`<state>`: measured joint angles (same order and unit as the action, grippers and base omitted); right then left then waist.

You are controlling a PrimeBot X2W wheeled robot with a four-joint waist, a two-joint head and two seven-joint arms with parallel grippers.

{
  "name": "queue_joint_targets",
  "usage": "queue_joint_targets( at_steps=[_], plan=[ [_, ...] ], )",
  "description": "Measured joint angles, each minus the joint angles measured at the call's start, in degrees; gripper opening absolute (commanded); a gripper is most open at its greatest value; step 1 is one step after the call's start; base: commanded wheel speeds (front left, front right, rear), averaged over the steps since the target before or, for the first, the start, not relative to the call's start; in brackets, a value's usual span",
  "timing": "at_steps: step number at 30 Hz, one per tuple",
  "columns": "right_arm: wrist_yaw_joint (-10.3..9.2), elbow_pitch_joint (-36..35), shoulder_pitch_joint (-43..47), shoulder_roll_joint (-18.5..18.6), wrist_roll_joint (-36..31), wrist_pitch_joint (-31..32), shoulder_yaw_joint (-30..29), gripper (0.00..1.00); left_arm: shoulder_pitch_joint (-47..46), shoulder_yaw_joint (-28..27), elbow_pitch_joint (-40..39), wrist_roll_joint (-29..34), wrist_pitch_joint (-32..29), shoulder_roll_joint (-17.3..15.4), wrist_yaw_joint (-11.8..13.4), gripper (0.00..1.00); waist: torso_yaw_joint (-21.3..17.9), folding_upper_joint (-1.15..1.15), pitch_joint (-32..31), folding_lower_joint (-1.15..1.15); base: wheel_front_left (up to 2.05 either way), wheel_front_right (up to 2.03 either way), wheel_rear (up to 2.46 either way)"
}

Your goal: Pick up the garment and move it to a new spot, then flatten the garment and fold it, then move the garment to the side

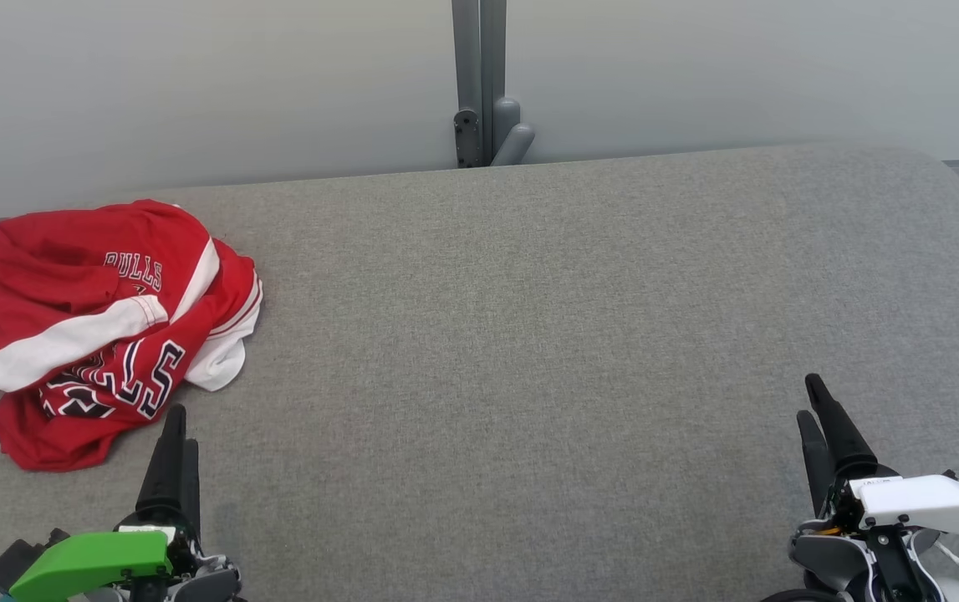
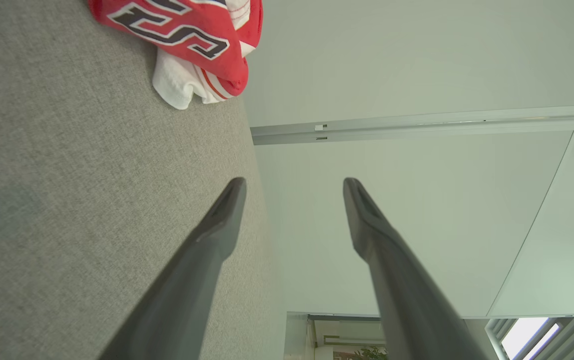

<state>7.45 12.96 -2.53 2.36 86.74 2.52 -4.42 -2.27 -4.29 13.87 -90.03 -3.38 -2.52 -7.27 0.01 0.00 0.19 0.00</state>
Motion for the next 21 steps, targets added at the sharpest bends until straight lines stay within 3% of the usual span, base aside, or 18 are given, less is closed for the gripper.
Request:
queue_joint_targets(
  at_steps=[10,21],
  plan=[
    [0.0,-2.81,0.42,0.04,-14.48,-2.18,0.78,1.0,0.22,0.98,-0.7,9.76,2.4,-0.27,0.86,1.0,0.03,0.0,0.04,0.0,0.0,0.0,0.0],
    [0.01,-5.1,0.79,0.64,-33.08,-4.57,2.1,1.0,0.22,1.2,-1.79,26.53,4.83,-0.43,1.82,1.0,0.29,0.0,0.06,0.0,0.0,0.0,0.0]
  ],
)
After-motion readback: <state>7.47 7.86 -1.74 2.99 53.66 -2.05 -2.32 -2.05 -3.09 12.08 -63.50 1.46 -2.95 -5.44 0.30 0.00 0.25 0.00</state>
